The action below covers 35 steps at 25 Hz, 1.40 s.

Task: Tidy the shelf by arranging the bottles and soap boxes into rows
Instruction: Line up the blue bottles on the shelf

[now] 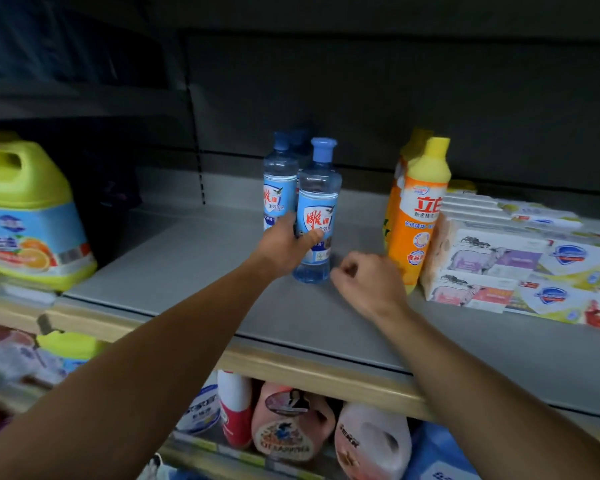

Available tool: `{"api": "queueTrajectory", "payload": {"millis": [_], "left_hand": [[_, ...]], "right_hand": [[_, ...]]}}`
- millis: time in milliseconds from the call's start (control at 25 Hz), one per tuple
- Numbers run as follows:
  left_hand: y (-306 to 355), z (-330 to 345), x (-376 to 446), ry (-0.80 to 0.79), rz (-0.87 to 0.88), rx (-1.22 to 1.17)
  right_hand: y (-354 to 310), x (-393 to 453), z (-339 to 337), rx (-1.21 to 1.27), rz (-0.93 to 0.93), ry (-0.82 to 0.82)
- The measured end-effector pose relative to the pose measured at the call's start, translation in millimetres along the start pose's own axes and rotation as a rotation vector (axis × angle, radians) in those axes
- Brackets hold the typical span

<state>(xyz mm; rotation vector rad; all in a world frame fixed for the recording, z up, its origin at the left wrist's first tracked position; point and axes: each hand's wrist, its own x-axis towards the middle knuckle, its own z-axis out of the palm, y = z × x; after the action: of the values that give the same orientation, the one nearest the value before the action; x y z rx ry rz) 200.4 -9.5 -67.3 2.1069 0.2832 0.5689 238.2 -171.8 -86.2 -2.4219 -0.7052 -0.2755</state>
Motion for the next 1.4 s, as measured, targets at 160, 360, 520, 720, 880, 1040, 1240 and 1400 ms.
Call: {"api": "queueTrajectory", "payload": {"millis": [160,360,520,720,880,1040,1240,1400], "left_hand": [[-2.7,-8.6,-44.3,-0.034,0.081,-0.146],[0.1,-15.6,-98.5,-0.209,0.049,-0.2],[31.7,-26.9,-126.9,-0.24,-0.081,-0.401],[74.3,-40.6,-157.5,-0.344,-0.431,-0.774],[80.1,-49.0,-161.5,-0.381,-0.551,-0.87],[63.9,-60.2,-161.2,-0.405,-0.496,-0.808],[45.8,-51.7,-150.4,-0.031,-0.03,0.142],[41.6,-43.1,-148.1,0.003,-0.034,-0.067]], "right_hand": [[-39.4,-1.8,-33.8,0.676,-0.1,0.107],[-74.0,4.7,-58.8,0.704,-0.273,-0.067],[-71.3,12.7,-60.4,0.817,0.017,0.019],[-64.0,5.3,-52.7,0.986,0.522,-0.425],[-54.3,-6.7,-39.2,1.094,0.524,-0.62],[-59.3,-7.4,-43.1,1.304,0.551,-0.465],[-79.8,-3.9,-60.6,0.882,0.199,-0.115],[-90.3,-4.0,-64.3,0.835,0.164,-0.043]]}}
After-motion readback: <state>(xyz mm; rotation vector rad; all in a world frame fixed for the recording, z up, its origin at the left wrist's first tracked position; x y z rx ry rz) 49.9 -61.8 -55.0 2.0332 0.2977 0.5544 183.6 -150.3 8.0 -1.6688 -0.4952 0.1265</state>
